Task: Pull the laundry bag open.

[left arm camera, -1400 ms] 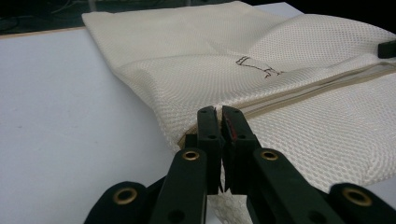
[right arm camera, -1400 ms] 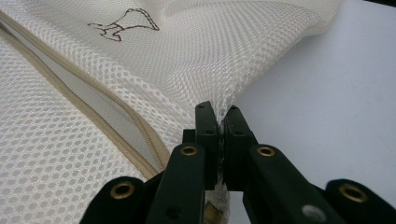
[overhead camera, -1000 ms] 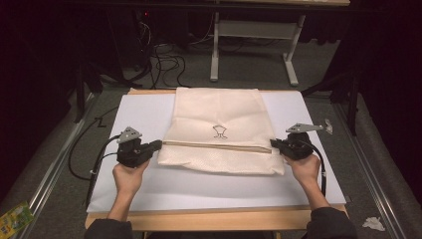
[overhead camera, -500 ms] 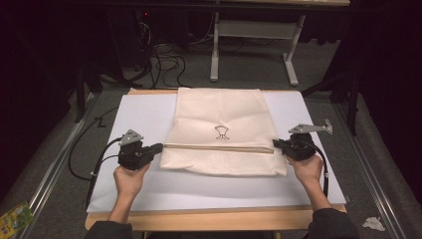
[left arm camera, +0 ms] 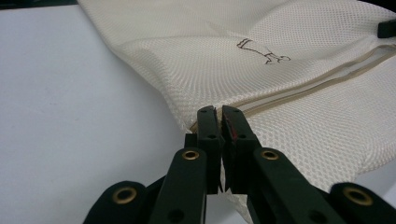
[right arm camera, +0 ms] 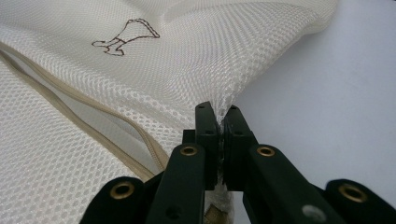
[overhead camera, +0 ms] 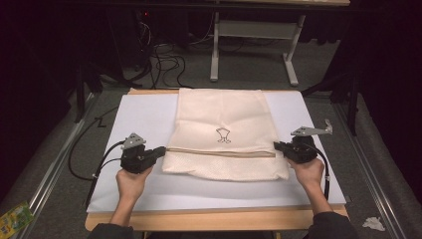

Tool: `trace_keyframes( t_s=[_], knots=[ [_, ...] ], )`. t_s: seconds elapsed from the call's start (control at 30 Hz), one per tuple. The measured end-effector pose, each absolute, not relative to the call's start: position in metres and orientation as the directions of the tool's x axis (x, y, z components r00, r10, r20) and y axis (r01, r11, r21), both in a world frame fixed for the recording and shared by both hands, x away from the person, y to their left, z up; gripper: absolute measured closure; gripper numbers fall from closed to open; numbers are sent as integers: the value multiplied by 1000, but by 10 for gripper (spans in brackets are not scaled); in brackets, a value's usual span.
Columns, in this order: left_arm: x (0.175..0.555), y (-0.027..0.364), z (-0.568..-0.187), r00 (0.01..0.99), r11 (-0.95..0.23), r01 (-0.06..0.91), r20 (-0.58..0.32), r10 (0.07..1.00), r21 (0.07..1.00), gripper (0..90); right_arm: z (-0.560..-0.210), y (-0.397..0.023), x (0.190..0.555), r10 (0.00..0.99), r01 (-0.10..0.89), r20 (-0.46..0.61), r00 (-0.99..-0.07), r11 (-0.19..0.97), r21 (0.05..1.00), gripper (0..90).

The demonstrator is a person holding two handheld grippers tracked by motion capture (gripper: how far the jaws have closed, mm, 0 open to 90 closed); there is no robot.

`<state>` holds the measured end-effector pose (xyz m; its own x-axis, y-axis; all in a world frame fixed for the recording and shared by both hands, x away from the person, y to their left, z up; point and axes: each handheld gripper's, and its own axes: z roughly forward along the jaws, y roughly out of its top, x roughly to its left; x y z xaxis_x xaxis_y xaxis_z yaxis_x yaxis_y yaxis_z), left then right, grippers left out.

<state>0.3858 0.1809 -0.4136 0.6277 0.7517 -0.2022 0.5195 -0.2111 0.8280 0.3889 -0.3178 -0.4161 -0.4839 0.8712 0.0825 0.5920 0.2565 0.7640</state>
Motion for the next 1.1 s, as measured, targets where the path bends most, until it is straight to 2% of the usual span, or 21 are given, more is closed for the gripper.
trace_keyframes(
  t_s=[0.6,1.1],
  knots=[
    [385,181,-430,620,-201,544,-229,750,814,869,-435,-319,386,874,628,113,-473,244,739,879],
    [379,173,-445,613,-252,556,-186,767,792,868,-449,-322,387,877,656,139,-459,230,719,871]
  ],
)
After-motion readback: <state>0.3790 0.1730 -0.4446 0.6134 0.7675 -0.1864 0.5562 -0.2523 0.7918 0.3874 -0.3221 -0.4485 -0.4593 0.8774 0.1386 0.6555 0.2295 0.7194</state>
